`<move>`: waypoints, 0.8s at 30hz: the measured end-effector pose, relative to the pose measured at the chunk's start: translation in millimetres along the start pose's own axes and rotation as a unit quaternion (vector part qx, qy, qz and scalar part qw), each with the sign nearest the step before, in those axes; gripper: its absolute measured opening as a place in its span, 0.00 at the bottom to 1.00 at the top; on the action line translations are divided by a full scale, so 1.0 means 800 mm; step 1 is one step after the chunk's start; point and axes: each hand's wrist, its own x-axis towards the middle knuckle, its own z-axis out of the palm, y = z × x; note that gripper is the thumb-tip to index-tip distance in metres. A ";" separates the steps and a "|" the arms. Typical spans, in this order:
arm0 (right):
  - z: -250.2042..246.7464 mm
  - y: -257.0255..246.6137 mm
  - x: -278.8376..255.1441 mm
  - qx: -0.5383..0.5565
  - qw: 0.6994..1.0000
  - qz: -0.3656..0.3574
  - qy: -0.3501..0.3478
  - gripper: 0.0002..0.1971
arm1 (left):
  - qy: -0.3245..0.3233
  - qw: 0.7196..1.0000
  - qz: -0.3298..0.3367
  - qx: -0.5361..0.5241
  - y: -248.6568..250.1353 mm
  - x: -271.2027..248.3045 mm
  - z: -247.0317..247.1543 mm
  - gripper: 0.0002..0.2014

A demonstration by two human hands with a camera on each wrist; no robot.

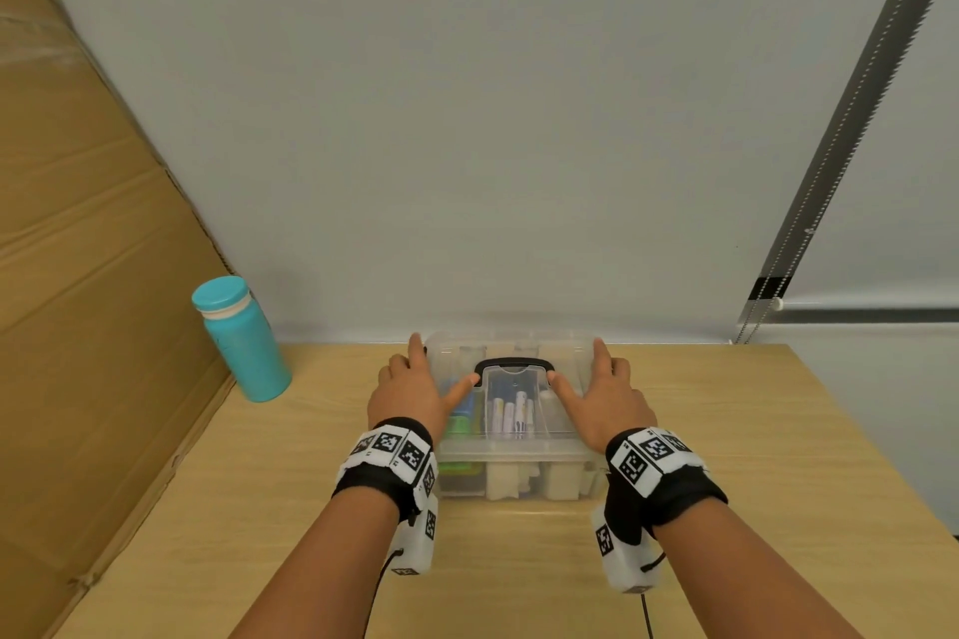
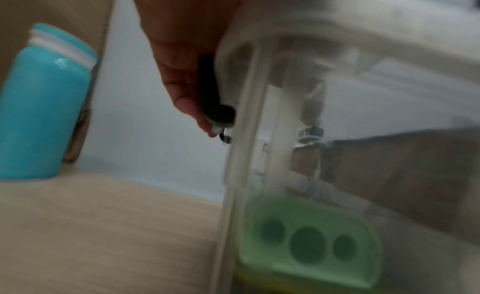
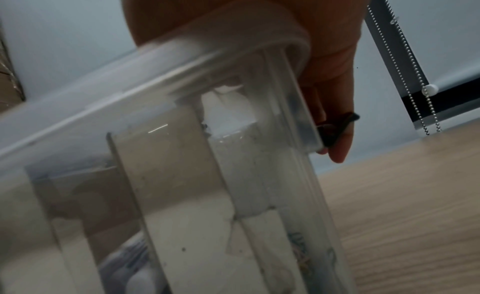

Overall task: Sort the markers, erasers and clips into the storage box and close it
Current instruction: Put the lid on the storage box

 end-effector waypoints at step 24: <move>-0.010 -0.001 -0.012 0.043 0.996 0.080 0.010 0.55 | -0.037 0.969 -0.008 -0.245 -0.014 -0.001 0.022 0.47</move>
